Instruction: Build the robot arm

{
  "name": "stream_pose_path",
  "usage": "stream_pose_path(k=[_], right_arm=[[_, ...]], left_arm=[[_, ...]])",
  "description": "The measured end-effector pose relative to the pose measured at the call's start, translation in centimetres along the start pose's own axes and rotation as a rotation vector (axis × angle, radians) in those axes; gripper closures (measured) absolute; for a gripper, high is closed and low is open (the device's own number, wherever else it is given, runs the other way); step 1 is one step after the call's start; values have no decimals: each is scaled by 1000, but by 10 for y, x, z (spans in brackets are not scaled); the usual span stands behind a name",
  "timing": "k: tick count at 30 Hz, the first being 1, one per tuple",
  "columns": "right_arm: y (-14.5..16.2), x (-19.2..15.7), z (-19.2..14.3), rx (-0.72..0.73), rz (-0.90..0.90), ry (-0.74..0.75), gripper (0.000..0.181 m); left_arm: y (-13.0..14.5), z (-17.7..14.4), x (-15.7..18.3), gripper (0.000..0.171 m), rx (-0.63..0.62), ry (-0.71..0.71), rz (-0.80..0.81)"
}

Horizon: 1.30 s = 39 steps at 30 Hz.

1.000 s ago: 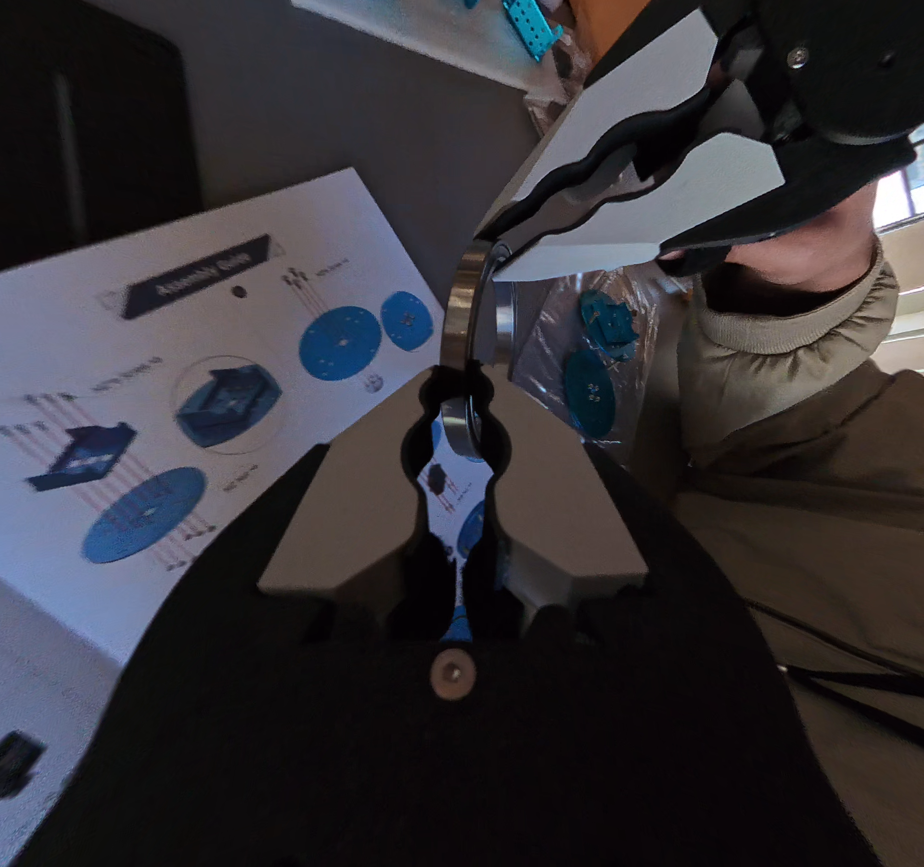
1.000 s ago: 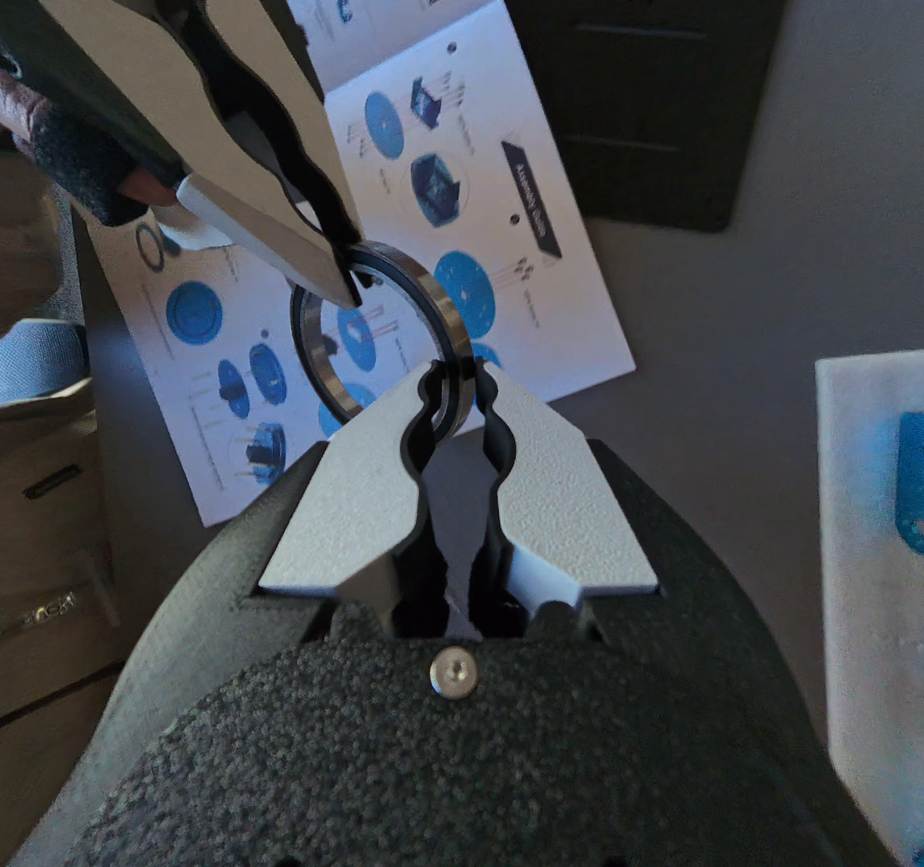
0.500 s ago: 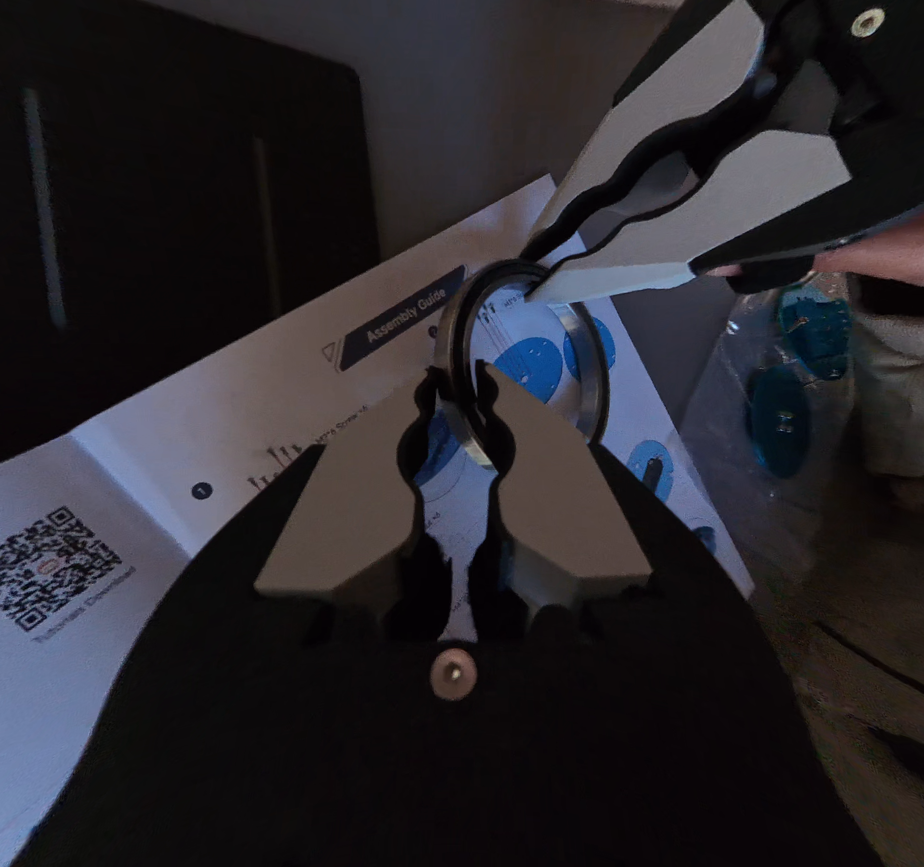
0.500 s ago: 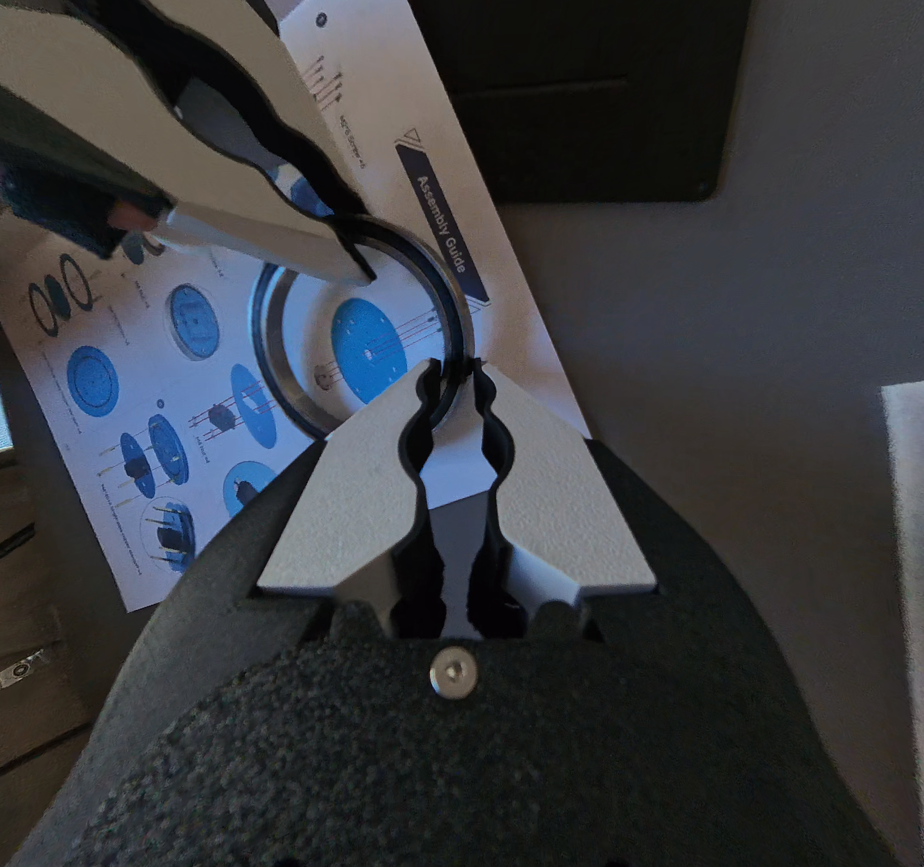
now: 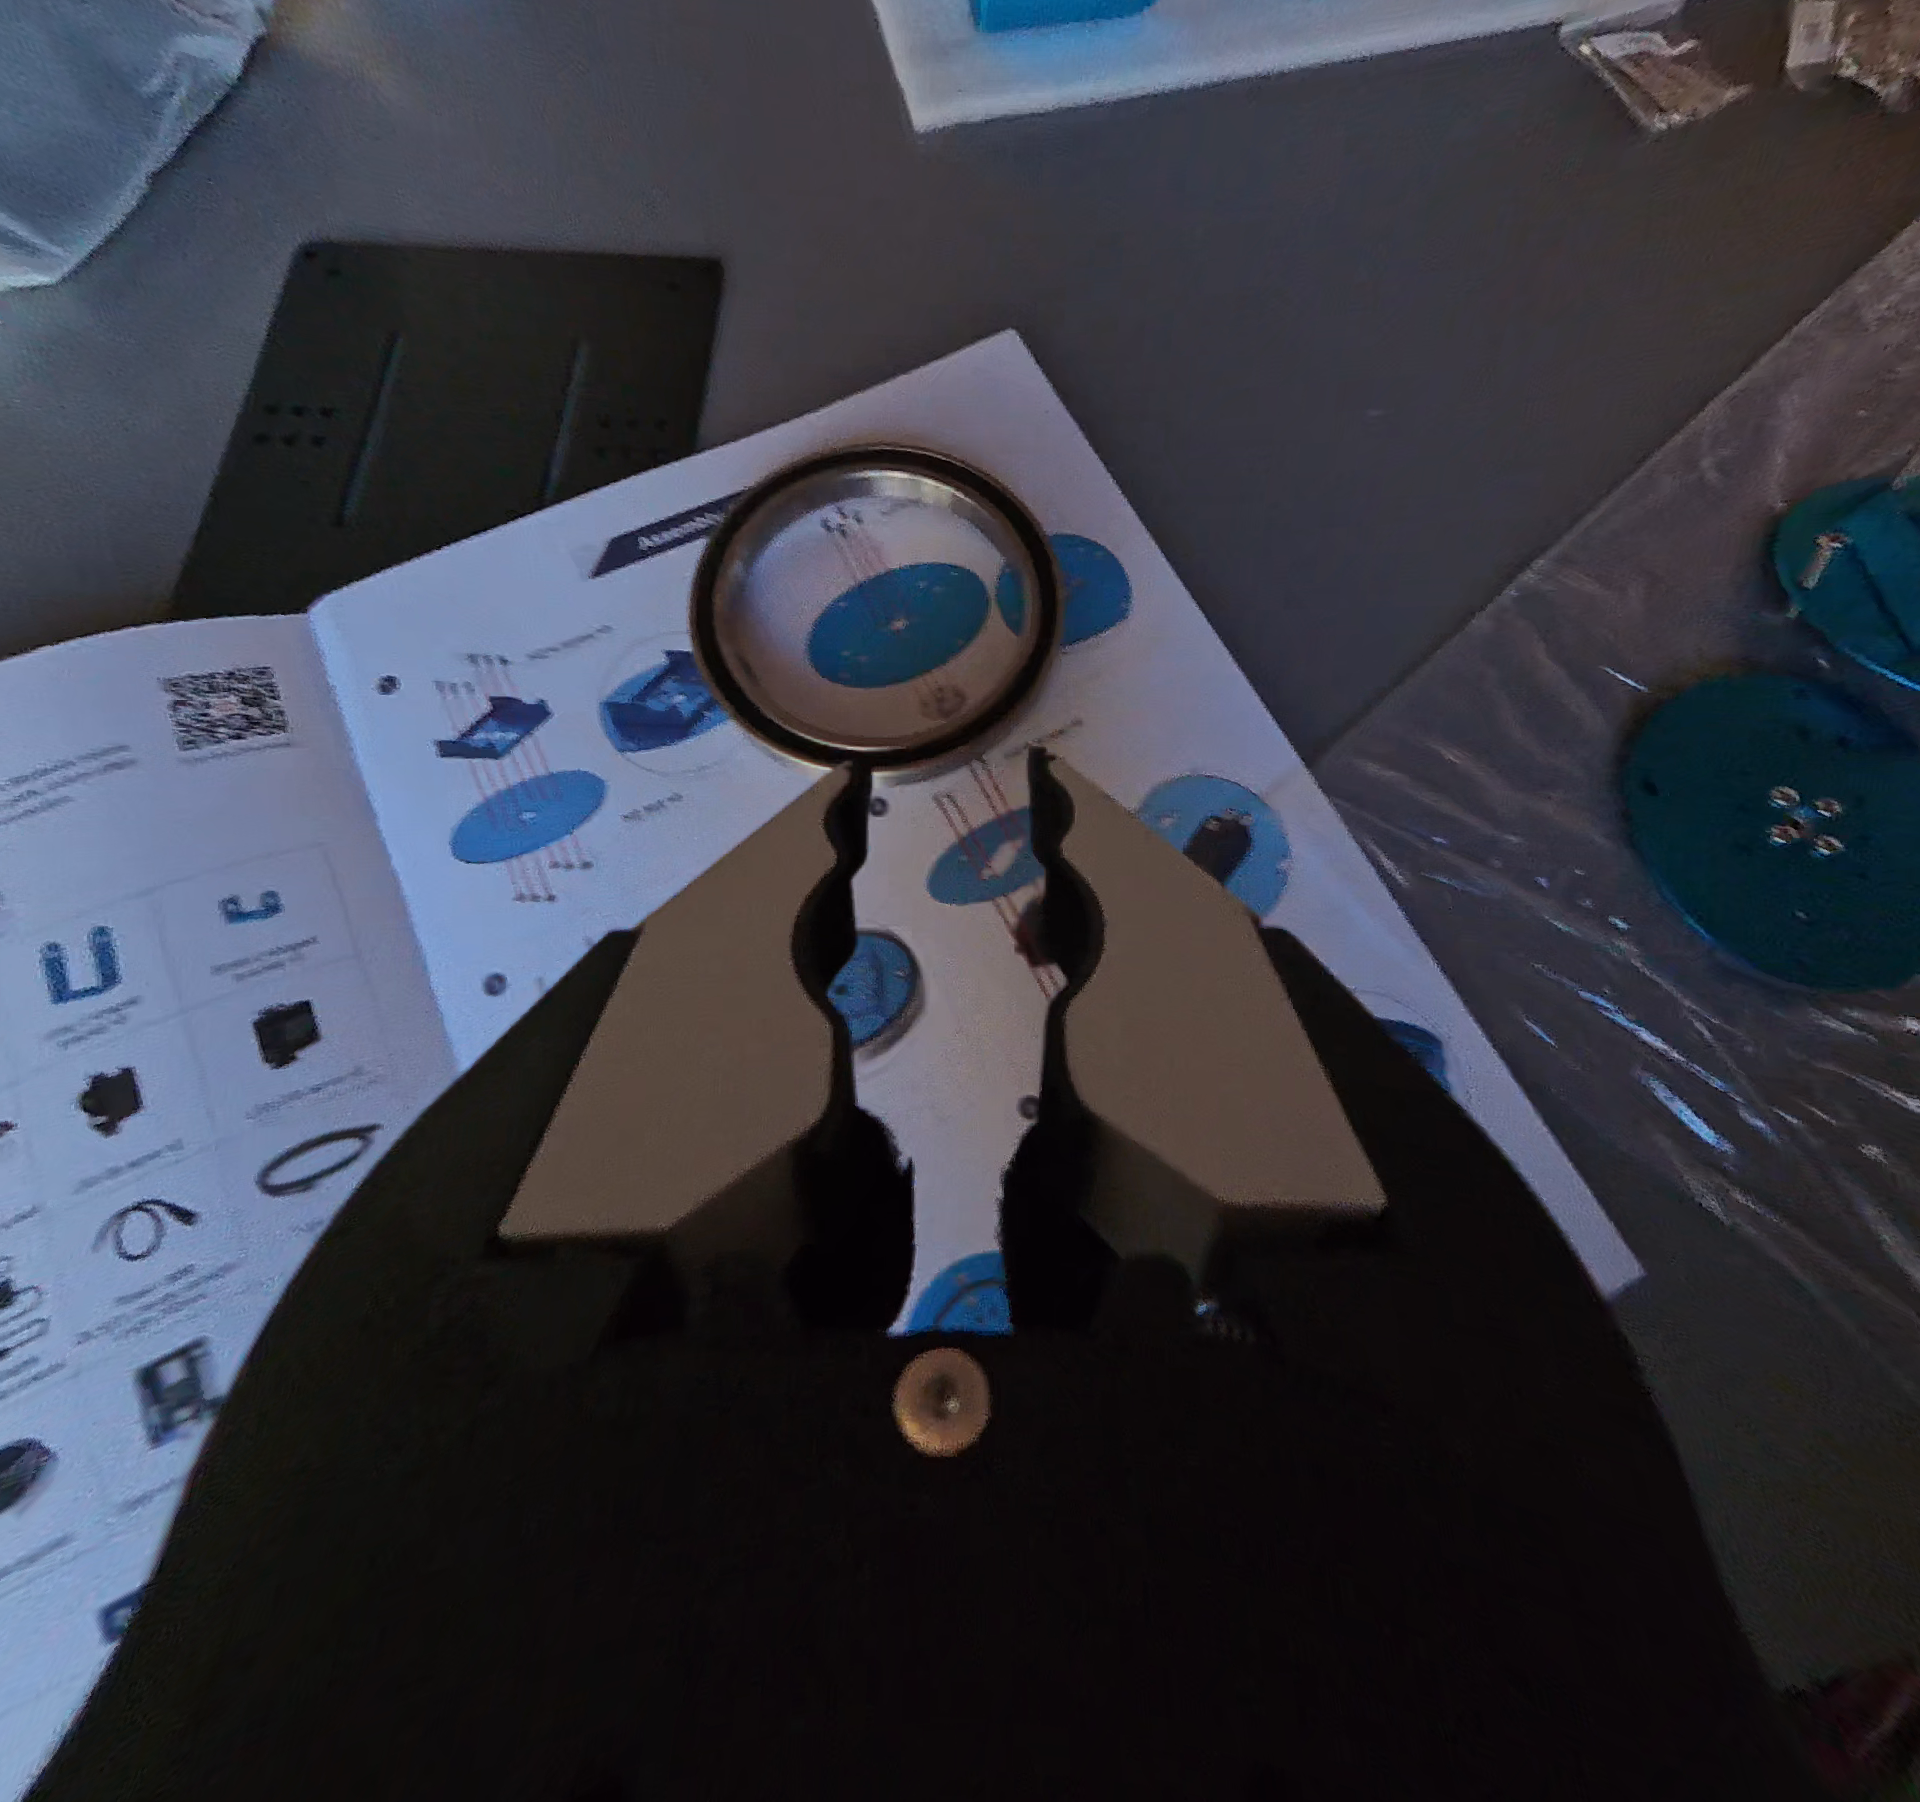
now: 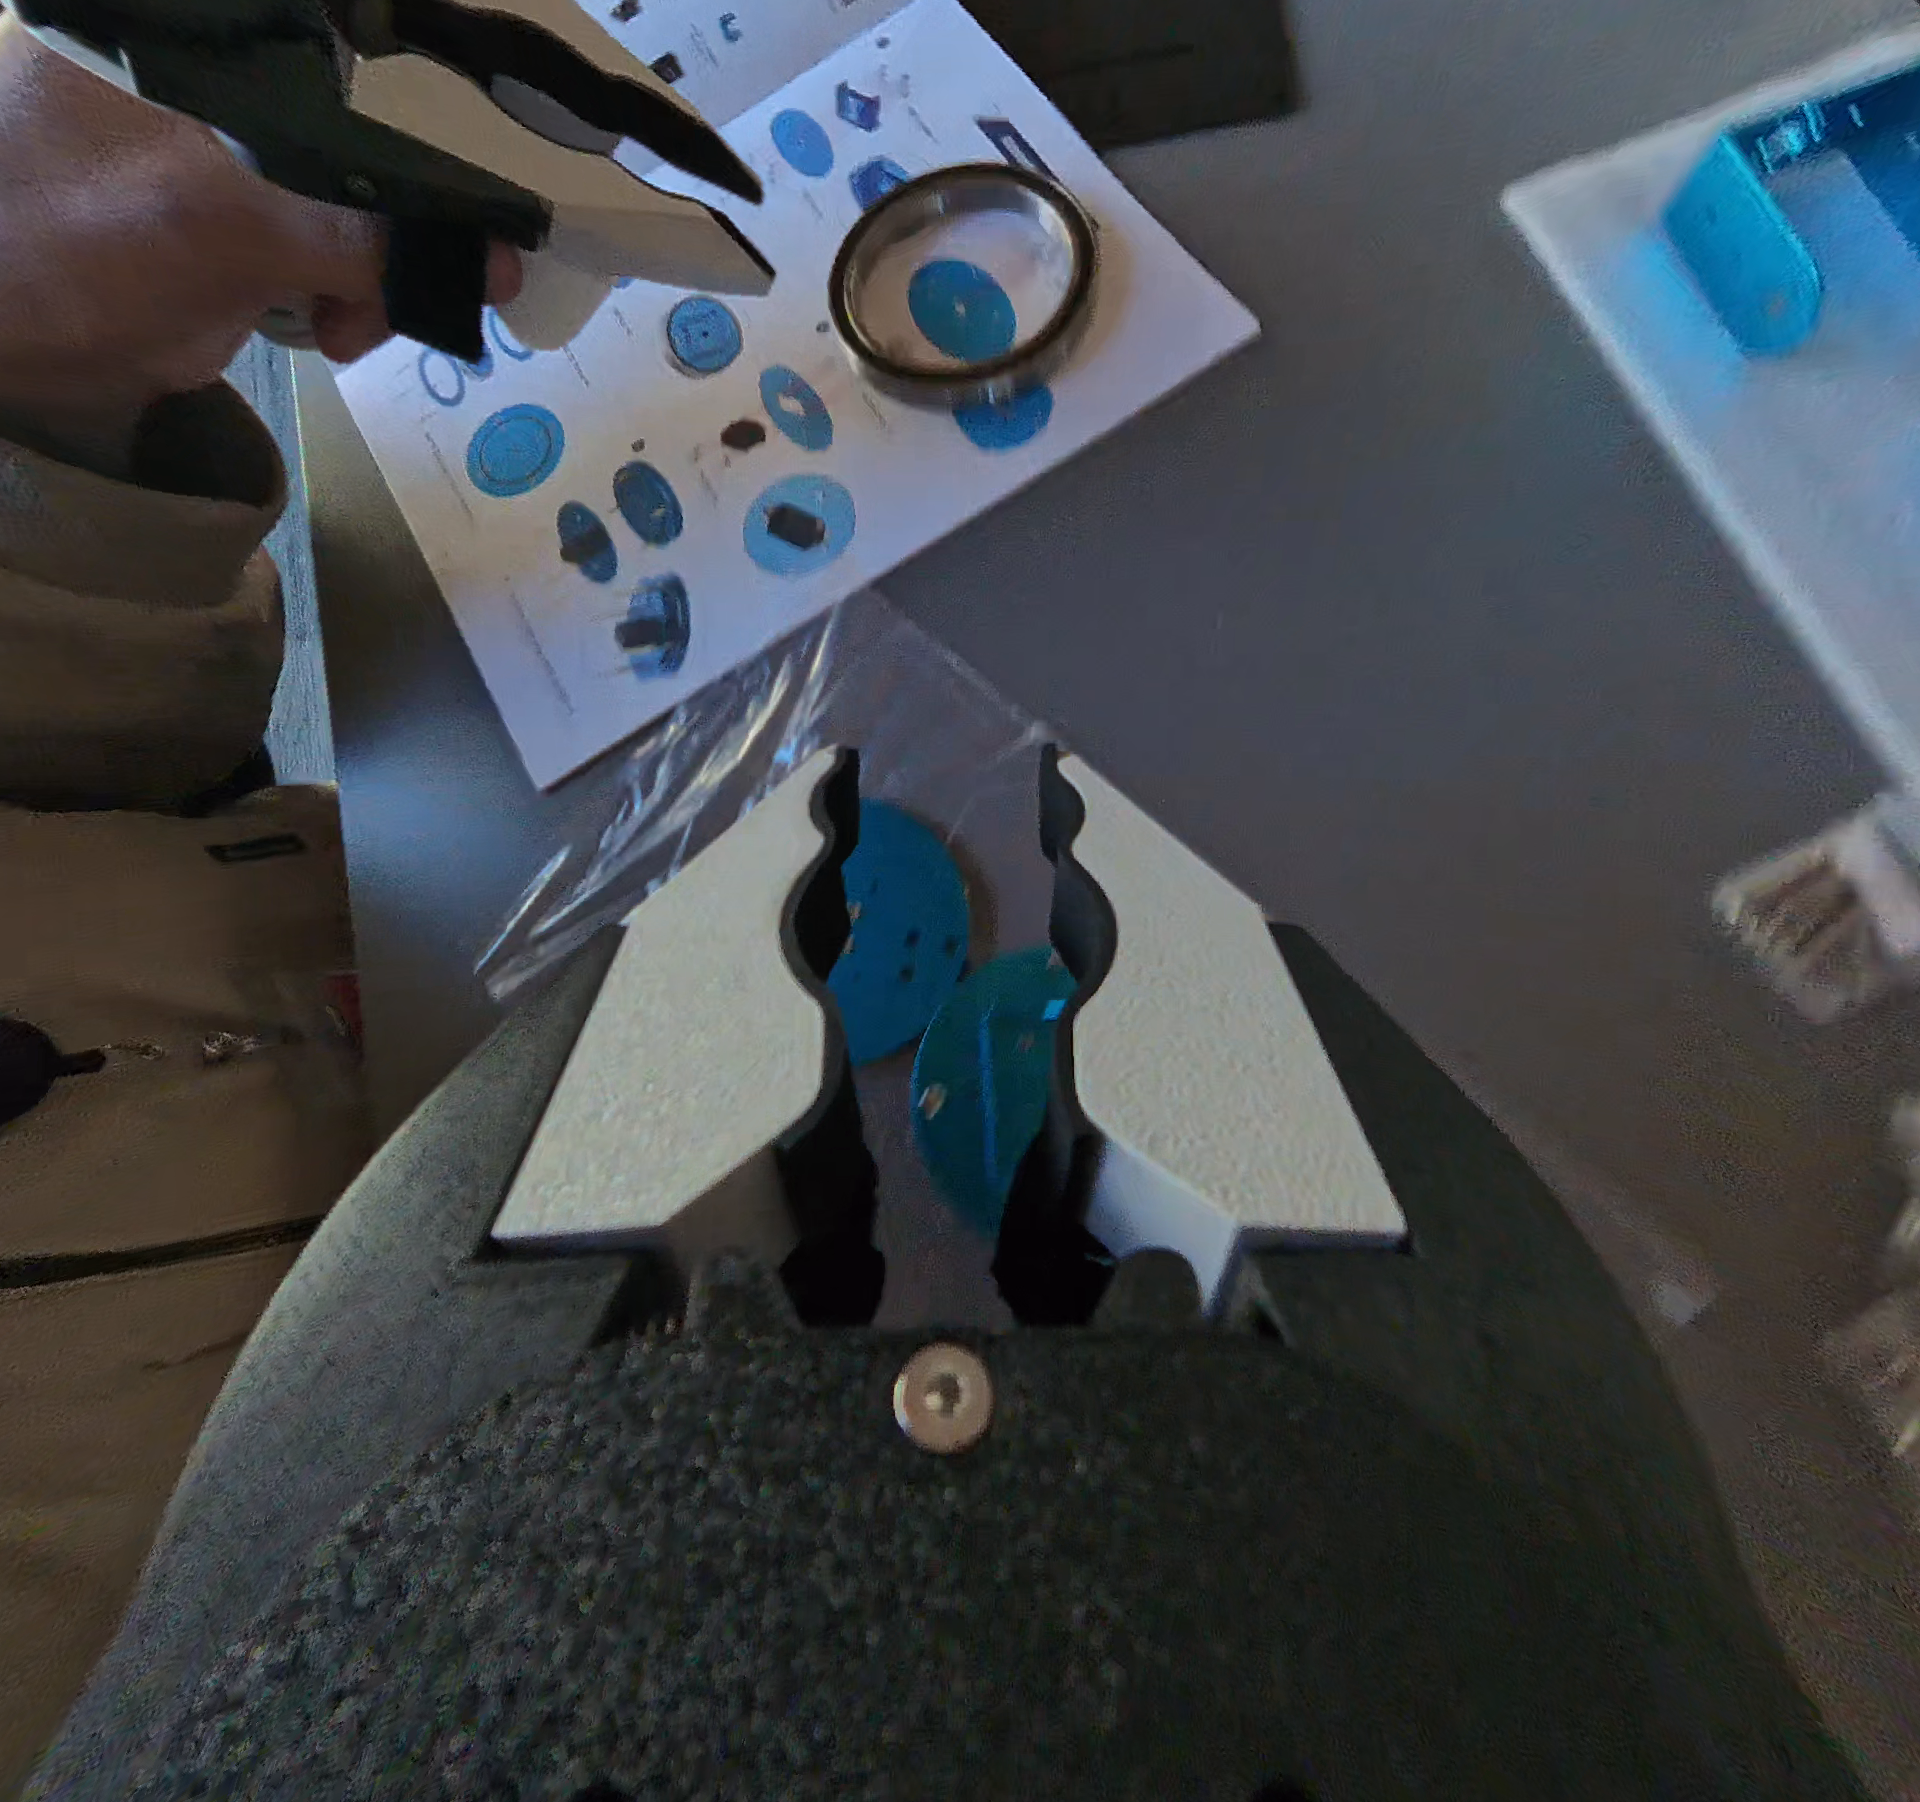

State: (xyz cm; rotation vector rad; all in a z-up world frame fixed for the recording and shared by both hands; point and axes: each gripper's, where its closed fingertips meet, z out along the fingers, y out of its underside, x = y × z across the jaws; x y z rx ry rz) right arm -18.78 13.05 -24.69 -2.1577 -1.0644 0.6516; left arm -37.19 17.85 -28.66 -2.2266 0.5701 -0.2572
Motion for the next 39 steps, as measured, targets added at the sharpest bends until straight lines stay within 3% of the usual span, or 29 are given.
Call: stream_pose_path(k=[5, 8, 13, 16, 19, 22, 24, 33, 37, 39], right_arm=[[76, -26, -22, 170, 150, 134, 145], [96, -37, -30, 264, 179, 215, 142], [114, -58, -32, 287, 199, 237, 141], [74, -107, -40, 403, 106, 132, 162], [14, -184, -52, 505, -111, 59, 181], [-22, -208, -63, 534, -203, 189, 181], [-27, -199, -69, 520, -228, 280, 181], [-5, -193, -64, 466, -194, 270, 181], [-6, -193, -65, 490, -137, 224, 181], [-4, -198, -69, 464, -118, 170, 181]], left_arm=[[16, -12, 47, 140, 12, 61, 19], [28, -20, 73, 141, 13, 97, 29], [39, -24, 108, 138, 21, 120, 77], [23, -19, 120, 136, 60, 53, 135], [5, -7, 105, 136, 4, -238, 319], [-15, -3, 110, 144, 22, -425, 496], [-16, 0, 127, 144, 17, -409, 535], [-14, 3, 146, 145, 21, -384, 564], [-11, 9, 161, 148, 22, -311, 535], [-22, -1, 157, 155, 82, -356, 560]])
